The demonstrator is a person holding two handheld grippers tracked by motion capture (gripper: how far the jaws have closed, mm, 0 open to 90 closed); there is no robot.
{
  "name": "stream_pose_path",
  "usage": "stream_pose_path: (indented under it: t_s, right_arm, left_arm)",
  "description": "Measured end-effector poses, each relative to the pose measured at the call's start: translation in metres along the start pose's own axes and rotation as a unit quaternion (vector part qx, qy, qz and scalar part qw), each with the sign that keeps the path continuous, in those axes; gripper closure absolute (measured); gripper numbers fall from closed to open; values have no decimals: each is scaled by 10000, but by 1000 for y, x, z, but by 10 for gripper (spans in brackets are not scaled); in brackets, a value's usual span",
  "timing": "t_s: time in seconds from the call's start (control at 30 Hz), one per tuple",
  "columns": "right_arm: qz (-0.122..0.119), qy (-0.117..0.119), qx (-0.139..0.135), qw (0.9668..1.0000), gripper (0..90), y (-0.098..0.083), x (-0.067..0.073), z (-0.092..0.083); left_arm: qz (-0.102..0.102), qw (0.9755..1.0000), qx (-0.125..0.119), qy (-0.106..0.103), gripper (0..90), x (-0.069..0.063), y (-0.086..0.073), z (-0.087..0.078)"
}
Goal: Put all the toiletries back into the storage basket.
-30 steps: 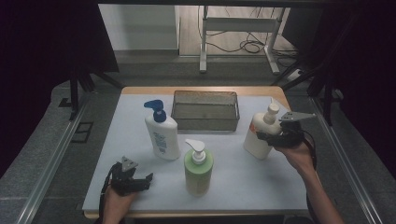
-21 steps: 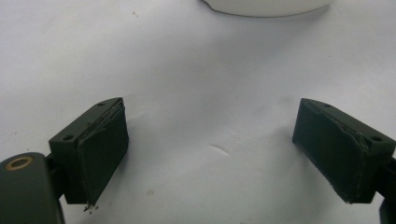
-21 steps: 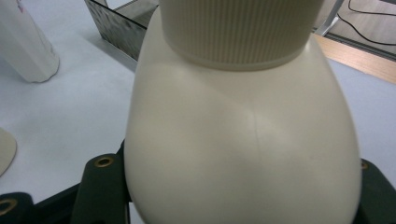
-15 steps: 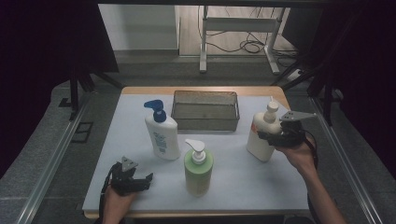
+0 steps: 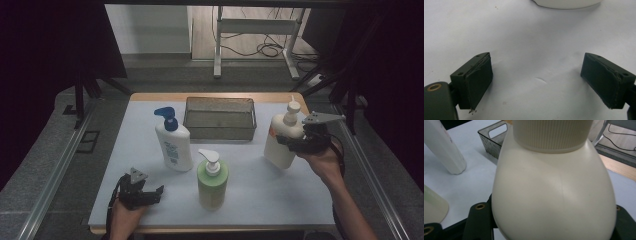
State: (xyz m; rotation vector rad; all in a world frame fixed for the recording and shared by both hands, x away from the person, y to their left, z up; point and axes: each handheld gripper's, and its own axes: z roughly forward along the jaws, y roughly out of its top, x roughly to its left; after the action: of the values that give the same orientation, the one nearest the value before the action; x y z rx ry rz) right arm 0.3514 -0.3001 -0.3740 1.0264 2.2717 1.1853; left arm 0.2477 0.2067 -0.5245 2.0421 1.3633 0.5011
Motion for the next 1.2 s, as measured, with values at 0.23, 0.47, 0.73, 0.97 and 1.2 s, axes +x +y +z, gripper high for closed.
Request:
stream_pose_path:
  t_s: [0.23, 0.47, 0.73, 0.97, 1.2]
  right_arm:
    - [3, 134, -95, 9999, 396, 14, 6, -4]
    - [-19, 223, -171, 9996, 397, 30, 14, 0]
    - [-31, 306, -220, 9993, 398, 46, 22, 12]
    - [-112, 303, -282, 9991, 398, 61, 30, 20]
    - [-143, 310, -341, 9988, 399, 73, 38, 27]
  left_arm:
    - [-23, 10000, 1, 0, 102, 0, 0, 0]
    - [-2, 10000, -1, -2, 102, 0, 0, 0]
    - [-3, 10000, -3, -3, 102, 0, 0, 0]
    - [-6, 10000, -2, -4, 102, 0, 0, 0]
    - [-4, 10000, 0, -2, 102, 0, 0, 0]
